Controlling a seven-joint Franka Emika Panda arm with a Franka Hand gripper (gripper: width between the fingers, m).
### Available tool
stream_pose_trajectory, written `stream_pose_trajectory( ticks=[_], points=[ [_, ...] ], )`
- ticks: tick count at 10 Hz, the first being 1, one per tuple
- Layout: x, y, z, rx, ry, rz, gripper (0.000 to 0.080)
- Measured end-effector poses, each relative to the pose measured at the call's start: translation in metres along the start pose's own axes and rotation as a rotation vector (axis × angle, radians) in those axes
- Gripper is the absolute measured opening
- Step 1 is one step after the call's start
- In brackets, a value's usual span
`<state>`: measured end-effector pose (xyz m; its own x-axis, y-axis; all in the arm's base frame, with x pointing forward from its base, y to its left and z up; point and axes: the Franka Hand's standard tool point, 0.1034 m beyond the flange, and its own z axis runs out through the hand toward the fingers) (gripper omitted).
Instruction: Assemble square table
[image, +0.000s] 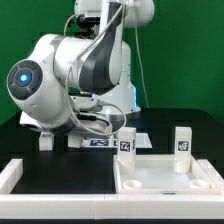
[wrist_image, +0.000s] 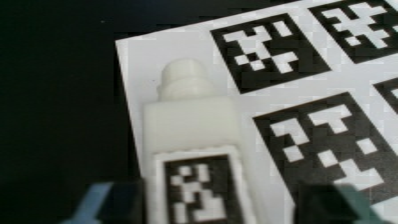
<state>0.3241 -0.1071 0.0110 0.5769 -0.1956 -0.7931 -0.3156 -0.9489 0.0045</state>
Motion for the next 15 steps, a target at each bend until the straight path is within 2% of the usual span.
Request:
stream_pose_trajectory(
  ticks=[1, 6, 7, 8, 10, 12, 13, 14, 15],
  points=[
    [0.000, 0.000, 0.000, 0.000, 0.000, 0.000, 0.0286],
    [0.000, 0.000, 0.000, 0.000, 0.000, 0.000, 0.0286],
    [-0.004, 0.000, -0.004, -0.008, -0.012, -0.007, 0.0286],
    [-0.017, -0.006, -0.025, -0.013, -0.023, -0.030, 0.0287],
    [-0.047, -0.020, -0.070, 0.022, -0.027, -0.055, 0.0288],
    [-0.072, -0.039, -0.112, 0.034, 0.028, -0.083, 0.0288],
    [-0.072, -0.041, -0.115, 0.035, 0.057, -0.091, 0.0288],
    [-0.065, -0.041, -0.117, 0.033, 0.123, -0.095, 0.0288],
    [-0.062, -0.044, -0.120, 0.036, 0.228, -0.108, 0.0288]
  ],
)
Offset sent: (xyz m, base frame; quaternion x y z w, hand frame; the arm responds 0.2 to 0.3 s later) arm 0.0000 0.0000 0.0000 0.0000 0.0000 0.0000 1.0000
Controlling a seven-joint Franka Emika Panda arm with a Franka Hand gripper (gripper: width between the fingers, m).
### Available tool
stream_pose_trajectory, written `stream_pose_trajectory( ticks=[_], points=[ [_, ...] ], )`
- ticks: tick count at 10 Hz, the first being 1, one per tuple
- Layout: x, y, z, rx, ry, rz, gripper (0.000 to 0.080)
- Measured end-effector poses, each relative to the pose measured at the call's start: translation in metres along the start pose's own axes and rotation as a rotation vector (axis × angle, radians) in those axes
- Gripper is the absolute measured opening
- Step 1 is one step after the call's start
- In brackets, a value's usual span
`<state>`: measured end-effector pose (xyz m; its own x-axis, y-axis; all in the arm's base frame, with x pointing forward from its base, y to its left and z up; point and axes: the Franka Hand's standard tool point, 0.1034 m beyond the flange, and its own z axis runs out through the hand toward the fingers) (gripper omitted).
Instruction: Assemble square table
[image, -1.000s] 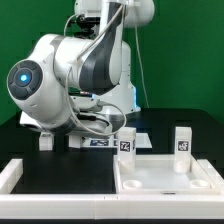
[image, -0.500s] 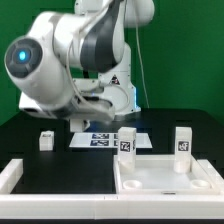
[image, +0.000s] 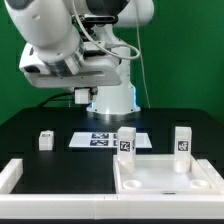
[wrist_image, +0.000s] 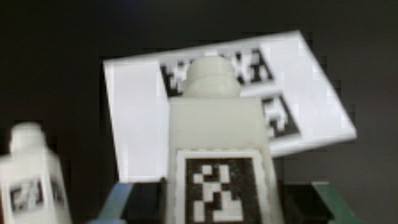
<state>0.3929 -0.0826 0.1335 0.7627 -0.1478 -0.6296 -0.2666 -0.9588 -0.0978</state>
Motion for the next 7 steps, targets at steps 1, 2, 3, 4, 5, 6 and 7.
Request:
stream_pose_trajectory(
  ticks=[1, 2, 3, 4, 5, 6, 7],
  points=[
    [-0.003, -0.007, -0.003, 0.000, 0.049, 0.018, 0.0288],
    [0.003, -0.032, -0.019, -0.019, 0.130, 0.020, 0.0288],
    [0.003, -0.062, -0.043, -0.032, 0.187, 0.007, 0.0288],
    [0.011, -0.086, -0.069, -0.040, 0.272, -0.005, 0.0288],
    [0.019, -0.108, -0.092, -0.047, 0.343, -0.027, 0.0288],
    [0.028, -0.123, -0.109, -0.056, 0.396, -0.055, 0.0288],
    [0.034, -0.125, -0.111, -0.048, 0.475, -0.061, 0.0288]
  ],
)
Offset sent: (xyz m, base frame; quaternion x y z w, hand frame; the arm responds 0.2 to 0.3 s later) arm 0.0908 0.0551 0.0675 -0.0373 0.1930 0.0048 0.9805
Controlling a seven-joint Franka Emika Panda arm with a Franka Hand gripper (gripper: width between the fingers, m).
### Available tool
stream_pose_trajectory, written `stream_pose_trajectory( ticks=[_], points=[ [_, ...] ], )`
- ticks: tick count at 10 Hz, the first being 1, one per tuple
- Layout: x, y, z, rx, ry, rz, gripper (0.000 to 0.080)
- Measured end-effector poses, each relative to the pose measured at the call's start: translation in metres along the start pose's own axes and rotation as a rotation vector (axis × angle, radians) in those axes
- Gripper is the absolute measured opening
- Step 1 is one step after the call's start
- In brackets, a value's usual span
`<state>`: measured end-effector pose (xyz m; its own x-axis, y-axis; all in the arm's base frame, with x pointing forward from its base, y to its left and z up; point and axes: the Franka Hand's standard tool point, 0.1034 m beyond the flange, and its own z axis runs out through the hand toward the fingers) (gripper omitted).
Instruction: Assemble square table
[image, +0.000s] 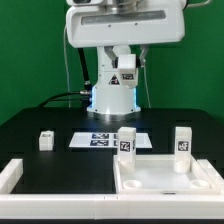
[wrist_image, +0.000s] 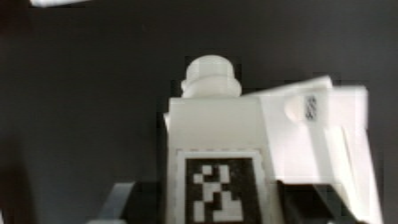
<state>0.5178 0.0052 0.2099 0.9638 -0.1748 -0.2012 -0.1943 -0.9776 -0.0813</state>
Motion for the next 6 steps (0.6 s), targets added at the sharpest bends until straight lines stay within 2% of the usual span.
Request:
stream_pose_trajectory(
  ticks=[2, 3, 4, 5, 6],
  points=[
    [0.003, -0.003, -0.001, 0.022, 0.182, -0.003, 0.0288],
    [0.002, -0.003, 0.000, 0.028, 0.228, -0.003, 0.0288],
    [0.010, -0.005, -0.001, 0.033, 0.327, -0.001, 0.0288],
    [0.018, -0.016, 0.002, 0.032, 0.418, -0.003, 0.0288],
    [0.029, -0.035, 0.001, 0.014, 0.491, 0.046, 0.0288]
  ],
)
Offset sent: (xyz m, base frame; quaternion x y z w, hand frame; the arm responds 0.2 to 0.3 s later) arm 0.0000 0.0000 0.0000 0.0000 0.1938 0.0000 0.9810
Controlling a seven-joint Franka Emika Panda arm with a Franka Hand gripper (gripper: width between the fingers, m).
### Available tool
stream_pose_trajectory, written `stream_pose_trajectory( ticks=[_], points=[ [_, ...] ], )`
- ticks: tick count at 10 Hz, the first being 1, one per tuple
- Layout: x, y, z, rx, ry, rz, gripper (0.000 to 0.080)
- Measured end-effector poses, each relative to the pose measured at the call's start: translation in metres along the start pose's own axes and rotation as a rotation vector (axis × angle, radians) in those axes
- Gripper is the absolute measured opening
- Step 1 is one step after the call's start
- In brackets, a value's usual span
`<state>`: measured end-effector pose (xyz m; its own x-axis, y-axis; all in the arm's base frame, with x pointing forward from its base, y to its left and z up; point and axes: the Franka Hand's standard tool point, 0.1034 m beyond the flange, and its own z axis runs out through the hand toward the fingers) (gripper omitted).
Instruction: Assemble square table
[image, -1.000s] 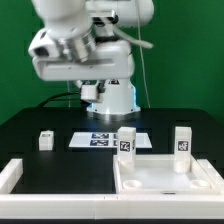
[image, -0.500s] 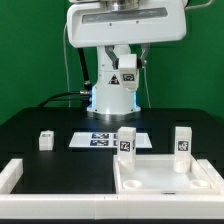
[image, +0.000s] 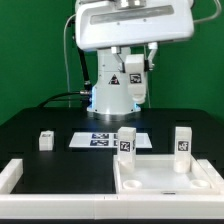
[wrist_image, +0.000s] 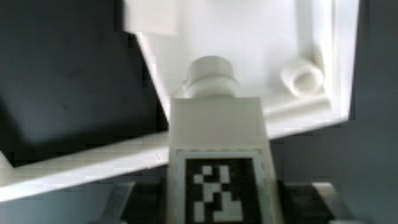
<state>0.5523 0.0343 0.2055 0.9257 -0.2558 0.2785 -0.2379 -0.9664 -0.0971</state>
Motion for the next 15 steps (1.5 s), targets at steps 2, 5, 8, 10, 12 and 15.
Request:
stream_pose_trajectory(
  ticks=[2, 5, 8, 10, 12, 15],
  points=[
    [0.001, -0.047, 0.032, -0.072, 0.125, -0.031, 0.0289],
    [-0.007, -0.066, 0.043, -0.033, 0.212, -0.065, 0.0290],
    [-0.006, -0.069, 0.046, -0.021, 0.209, -0.066, 0.0290],
    [0.003, -0.065, 0.069, -0.044, 0.239, -0.127, 0.0290],
    [0.022, -0.062, 0.083, -0.060, 0.274, -0.146, 0.0290],
    [0.010, -0.072, 0.096, -0.036, 0.289, -0.115, 0.0290]
  ],
)
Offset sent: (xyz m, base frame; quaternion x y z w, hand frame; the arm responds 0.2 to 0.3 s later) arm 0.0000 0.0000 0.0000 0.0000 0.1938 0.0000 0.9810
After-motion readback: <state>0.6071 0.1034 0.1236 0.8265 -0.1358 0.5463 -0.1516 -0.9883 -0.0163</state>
